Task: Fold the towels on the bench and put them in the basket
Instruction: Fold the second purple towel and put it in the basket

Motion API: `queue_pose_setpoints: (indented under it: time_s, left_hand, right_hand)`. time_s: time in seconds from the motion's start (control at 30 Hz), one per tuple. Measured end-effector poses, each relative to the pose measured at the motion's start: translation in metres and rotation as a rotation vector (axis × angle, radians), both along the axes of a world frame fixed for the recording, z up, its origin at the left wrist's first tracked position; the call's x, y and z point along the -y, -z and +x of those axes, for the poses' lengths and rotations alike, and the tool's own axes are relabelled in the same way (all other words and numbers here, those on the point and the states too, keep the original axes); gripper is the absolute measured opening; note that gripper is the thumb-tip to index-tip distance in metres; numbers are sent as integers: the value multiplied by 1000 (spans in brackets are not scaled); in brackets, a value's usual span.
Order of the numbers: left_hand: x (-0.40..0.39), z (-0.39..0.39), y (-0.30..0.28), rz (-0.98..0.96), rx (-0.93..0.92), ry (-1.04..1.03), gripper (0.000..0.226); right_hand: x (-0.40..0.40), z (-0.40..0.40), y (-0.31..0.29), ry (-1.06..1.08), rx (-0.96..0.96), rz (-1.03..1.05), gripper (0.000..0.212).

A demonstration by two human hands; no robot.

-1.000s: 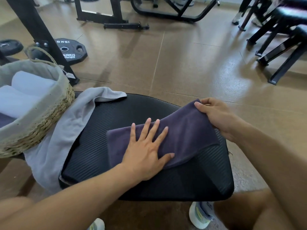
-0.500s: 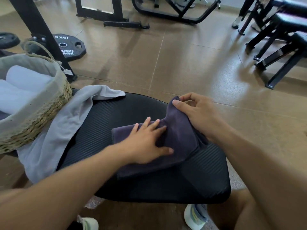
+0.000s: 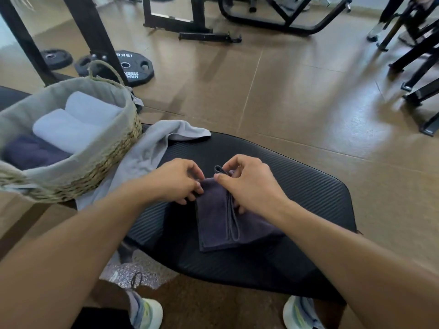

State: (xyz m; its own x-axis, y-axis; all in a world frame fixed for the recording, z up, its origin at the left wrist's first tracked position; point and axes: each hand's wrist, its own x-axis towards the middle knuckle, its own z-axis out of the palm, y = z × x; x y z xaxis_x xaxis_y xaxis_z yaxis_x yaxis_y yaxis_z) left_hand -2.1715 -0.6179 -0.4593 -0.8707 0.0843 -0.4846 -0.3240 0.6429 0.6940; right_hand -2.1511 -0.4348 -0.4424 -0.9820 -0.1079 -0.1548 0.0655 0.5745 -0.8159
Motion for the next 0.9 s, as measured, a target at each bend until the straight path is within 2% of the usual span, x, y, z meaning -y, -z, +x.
queue_pose_setpoints:
  time_s: [0.2,0.33,0.53,0.6,0.67,0.73,0.8,0.9]
  left_hand:
    - [8,4,2,172,44,-142,17]
    - [9,7,5,216,27,-179,8]
    - [3,6,9,231,6,-217,22]
    - [2,7,12,194,-15,-196,24]
    - [1,7,14,170,-30,-160,19]
    - [1,7,15,158,-43,-137,12]
    - [1,7,17,146,-49,-132,7]
    - [1,6,20,130,-41,-139,5]
  right_hand:
    - [18,4,9,-42,45,-7,16]
    - [26,6,14,-77,63,-11,18]
    - [19,5,11,-178,133,-48,11]
    - [11,-1,5,-160,65,11,8]
    - [-2,-8,-1,-143,-63,236,10]
    - [-16,-13,-5,-155,-135,492,17]
    - [-28,-14,-8,-222,-110,567,31]
    - [-40,-7,-10,-420,0,670,79]
